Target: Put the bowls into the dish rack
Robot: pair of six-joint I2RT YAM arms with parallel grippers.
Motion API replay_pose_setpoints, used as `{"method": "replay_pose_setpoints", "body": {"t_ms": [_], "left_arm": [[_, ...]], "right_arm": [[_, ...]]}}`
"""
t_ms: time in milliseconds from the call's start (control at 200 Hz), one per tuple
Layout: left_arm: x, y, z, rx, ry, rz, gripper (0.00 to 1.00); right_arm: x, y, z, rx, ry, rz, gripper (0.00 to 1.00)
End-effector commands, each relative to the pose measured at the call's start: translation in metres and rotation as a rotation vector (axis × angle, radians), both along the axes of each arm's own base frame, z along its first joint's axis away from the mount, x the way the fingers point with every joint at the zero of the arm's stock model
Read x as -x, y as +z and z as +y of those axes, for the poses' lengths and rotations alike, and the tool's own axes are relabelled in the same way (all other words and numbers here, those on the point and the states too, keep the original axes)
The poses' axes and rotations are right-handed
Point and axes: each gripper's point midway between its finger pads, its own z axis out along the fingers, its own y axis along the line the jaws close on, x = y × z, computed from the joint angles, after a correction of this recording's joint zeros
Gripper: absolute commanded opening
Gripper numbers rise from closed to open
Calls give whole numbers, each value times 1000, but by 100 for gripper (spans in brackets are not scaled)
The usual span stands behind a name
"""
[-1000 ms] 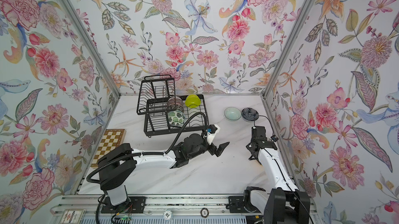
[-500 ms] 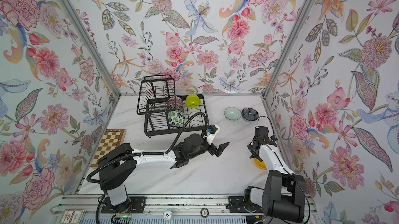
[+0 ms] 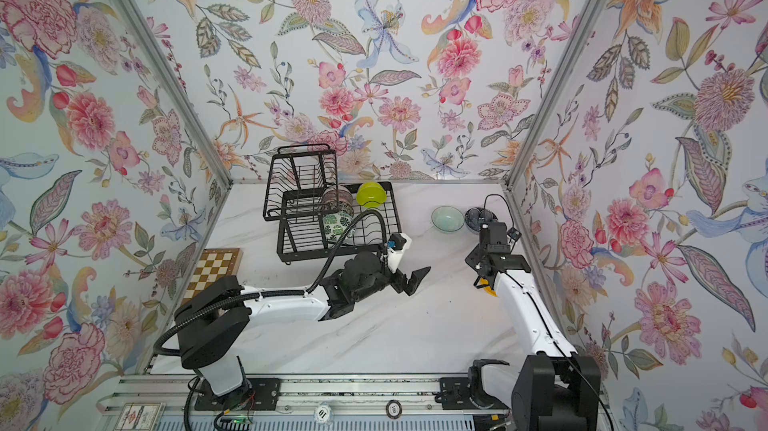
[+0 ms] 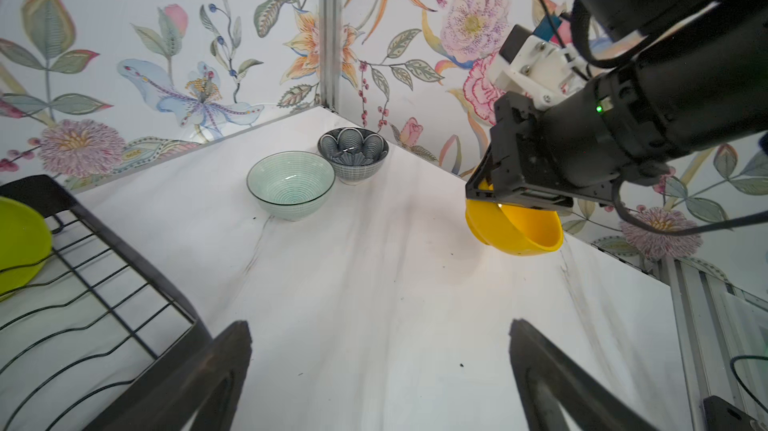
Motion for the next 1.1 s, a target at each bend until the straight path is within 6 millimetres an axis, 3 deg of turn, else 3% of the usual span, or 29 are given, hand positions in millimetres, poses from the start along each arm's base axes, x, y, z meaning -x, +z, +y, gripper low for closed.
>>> {"method": "replay_pose_setpoints", "body": {"t_ms": [0, 60, 90, 215, 395, 741, 861, 1091], "left_arm": [[-15, 20, 39, 68, 94, 14, 99], [-19, 15, 60, 73, 150, 21, 99], [-20, 27, 73, 100, 179, 6, 99], [-21, 16, 114, 118, 276, 33, 99], [-18, 0, 152, 157, 357, 80, 99], [-22, -24, 194, 231, 469, 173, 99], [-20, -30, 206, 233, 498, 192, 99], [-14, -36, 221, 223, 539, 195, 99]], "right_arm": [[-5, 12, 21, 74, 99, 38, 0], [-10, 13, 40, 88, 166, 54, 0], [-11, 11, 50, 93, 200, 69, 0], [-15, -5, 90, 90, 326, 128, 0], [-11, -32, 142, 157, 490, 214, 0], [-8, -66, 231, 148, 683, 301, 0], [-2, -76, 250, 135, 735, 329, 0], [11, -95, 269, 118, 774, 370, 0]]}}
